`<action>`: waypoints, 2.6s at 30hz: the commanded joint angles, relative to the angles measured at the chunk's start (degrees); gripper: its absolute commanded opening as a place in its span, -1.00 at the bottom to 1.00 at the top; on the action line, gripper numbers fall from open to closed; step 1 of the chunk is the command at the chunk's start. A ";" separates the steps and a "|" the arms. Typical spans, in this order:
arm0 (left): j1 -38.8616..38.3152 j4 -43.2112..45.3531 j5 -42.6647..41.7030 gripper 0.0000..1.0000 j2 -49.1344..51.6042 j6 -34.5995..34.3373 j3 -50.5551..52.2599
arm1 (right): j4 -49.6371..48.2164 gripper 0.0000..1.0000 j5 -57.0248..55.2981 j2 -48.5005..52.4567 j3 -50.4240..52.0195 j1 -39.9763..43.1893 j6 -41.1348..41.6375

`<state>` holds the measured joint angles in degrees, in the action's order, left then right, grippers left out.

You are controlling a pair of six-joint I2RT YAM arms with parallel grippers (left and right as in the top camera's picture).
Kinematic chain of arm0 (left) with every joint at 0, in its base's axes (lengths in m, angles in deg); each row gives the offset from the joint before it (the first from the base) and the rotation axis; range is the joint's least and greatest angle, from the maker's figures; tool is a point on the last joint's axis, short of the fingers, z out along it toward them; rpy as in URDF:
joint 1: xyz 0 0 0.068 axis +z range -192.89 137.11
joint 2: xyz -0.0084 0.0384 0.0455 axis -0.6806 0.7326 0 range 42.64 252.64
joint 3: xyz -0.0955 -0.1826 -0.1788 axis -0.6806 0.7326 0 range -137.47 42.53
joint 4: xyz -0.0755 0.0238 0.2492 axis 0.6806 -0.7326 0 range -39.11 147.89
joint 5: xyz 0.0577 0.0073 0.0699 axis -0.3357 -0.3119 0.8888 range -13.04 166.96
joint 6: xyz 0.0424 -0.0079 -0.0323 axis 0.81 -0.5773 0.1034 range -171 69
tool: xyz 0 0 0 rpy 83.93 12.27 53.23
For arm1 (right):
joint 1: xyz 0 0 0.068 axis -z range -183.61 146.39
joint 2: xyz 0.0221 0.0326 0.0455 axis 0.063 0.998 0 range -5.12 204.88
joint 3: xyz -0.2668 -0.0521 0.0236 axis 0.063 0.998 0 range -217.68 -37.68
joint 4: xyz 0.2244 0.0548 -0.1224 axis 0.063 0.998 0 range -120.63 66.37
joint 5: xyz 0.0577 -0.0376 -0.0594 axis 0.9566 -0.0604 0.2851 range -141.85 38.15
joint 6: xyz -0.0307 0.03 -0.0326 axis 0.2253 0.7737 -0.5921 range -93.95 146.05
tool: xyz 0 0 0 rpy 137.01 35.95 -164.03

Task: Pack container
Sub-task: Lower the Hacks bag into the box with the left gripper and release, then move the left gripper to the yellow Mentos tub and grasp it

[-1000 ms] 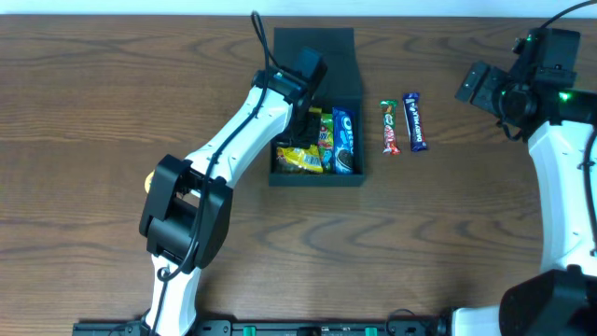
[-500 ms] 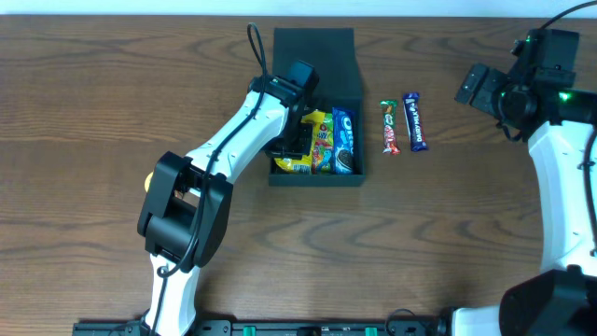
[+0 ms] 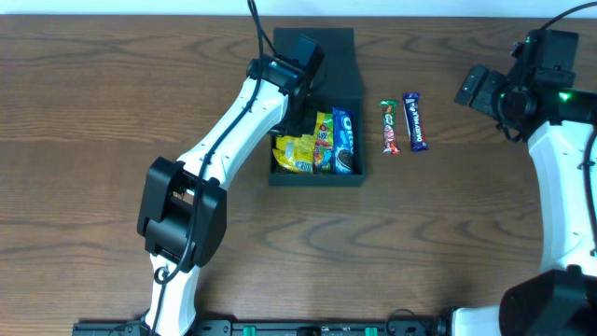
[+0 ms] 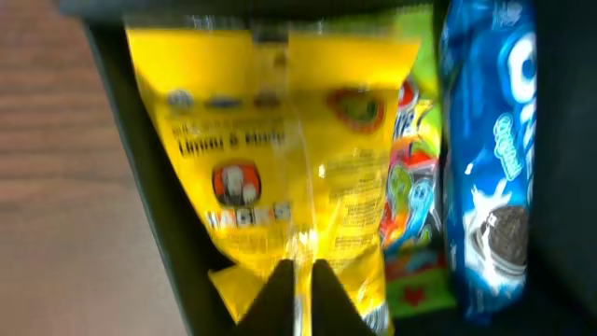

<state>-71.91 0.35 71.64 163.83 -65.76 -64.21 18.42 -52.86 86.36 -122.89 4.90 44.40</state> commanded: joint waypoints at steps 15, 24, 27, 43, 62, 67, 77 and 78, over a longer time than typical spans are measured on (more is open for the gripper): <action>0.63 0.92 1.22 -0.88 7.23 0.39 0.61 | 0.04 0.99 -0.02 -0.20 -0.17 0.46 -0.63; 0.66 0.59 0.90 -0.89 8.00 0.63 -0.85 | 0.17 0.99 -0.02 -0.20 -0.17 0.46 -0.63; 0.68 0.39 2.62 -0.89 4.61 0.61 -2.86 | 0.11 0.99 -0.02 -0.20 -0.17 0.46 -0.61; 15.21 -13.81 16.20 -0.88 -25.46 -5.70 4.94 | -0.85 0.98 -0.02 -0.20 -0.17 0.46 -0.68; 21.88 4.63 16.24 0.51 -56.04 -25.66 57.29 | -4.66 0.99 -0.02 -0.17 -0.17 0.46 -1.25; 21.88 10.08 18.29 0.90 -56.04 -32.13 63.95 | -4.66 0.98 -0.04 -0.17 -0.17 0.48 -2.38; 21.88 27.85 24.63 0.91 -56.04 -30.49 76.02 | -5.22 0.98 -0.04 -0.17 -0.17 0.48 -2.38; 21.88 29.57 25.38 0.90 -56.02 -29.57 76.72 | -5.38 0.99 -0.04 -0.17 -0.17 0.48 -2.40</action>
<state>-50.27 27.89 92.45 107.87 -96.18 11.15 13.24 -52.82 86.36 -122.87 4.90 43.11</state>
